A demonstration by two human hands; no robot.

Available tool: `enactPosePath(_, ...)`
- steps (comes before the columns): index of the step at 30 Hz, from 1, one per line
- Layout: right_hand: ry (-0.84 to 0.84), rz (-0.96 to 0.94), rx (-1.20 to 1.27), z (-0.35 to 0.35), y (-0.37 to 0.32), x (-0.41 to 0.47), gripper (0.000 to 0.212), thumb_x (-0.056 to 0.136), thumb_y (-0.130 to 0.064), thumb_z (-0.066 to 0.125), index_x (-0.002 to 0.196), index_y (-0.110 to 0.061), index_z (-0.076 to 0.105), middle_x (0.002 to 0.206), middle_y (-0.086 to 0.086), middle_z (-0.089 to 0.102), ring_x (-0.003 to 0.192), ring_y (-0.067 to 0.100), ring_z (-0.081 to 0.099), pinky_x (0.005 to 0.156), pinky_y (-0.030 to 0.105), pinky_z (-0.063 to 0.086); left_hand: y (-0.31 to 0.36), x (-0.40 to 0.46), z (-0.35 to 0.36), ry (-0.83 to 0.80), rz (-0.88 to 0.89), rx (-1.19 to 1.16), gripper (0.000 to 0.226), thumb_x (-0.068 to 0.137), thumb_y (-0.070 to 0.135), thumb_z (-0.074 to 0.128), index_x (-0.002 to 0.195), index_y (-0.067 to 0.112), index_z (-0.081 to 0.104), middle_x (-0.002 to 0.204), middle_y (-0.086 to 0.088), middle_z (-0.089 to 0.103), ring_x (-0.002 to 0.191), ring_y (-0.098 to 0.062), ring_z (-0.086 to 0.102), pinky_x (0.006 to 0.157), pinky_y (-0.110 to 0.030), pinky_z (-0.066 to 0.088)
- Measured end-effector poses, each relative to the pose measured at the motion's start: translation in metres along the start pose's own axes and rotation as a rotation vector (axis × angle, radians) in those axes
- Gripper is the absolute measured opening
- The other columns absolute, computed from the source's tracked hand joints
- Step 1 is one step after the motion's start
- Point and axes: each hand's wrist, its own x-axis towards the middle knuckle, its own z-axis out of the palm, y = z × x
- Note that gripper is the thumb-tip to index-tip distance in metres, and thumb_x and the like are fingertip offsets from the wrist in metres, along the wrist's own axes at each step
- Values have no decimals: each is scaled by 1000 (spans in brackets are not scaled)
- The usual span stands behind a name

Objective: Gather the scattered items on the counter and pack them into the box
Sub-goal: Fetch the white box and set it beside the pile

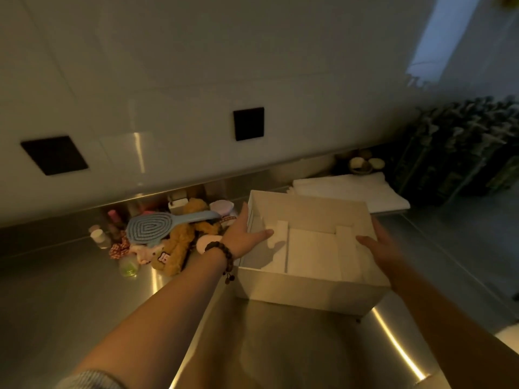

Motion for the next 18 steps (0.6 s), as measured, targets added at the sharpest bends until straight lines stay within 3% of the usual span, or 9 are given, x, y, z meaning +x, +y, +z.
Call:
enactPosePath(2,22,-45,-61,1,-1,-3,56,94,-19,52,144,-28,29,142,11,43,97,11,44,73,26,37,-3,-11,3,3,51,104,112,62,66,71,147,32,7,152,8,21,138,-13,22,113,-43,25)
enactPosePath(4,29,-118,-186,3,3,-9,61,90,-28,59,143,-27,29,139,10,44,95,9,45,74,24,38,-11,-30,10,4,87,280,134,44,82,67,144,39,-10,156,11,-6,142,-10,1,115,-39,7)
enactPosePath(7,28,-177,-402,4,12,-12,84,80,-42,69,145,-22,21,143,9,37,116,20,44,91,34,34,-20,-44,13,31,169,545,152,28,95,56,139,35,-29,148,15,-27,136,-5,-15,109,-35,-4)
enactPosePath(11,43,-136,-551,6,19,-9,102,73,-57,68,149,-25,8,156,4,17,136,29,29,104,45,30,-21,-38,12,37,174,600,158,24,97,50,142,25,-26,153,8,-22,140,-10,-10,108,-32,-1)
enactPosePath(14,85,-159,-575,8,20,-7,99,72,-59,68,147,-27,12,149,6,25,130,30,36,100,48,36,-19,-28,10,10,173,581,157,25,97,51,143,24,-24,155,6,-18,143,-14,-6,108,-32,-2)
enactPosePath(18,180,-95,-653,15,18,1,102,75,-63,62,150,-20,9,152,10,23,135,31,31,108,51,30,-9,-4,-1,-39,188,652,157,29,97,51,145,18,-18,157,1,-15,144,-18,-1,107,-28,-1)
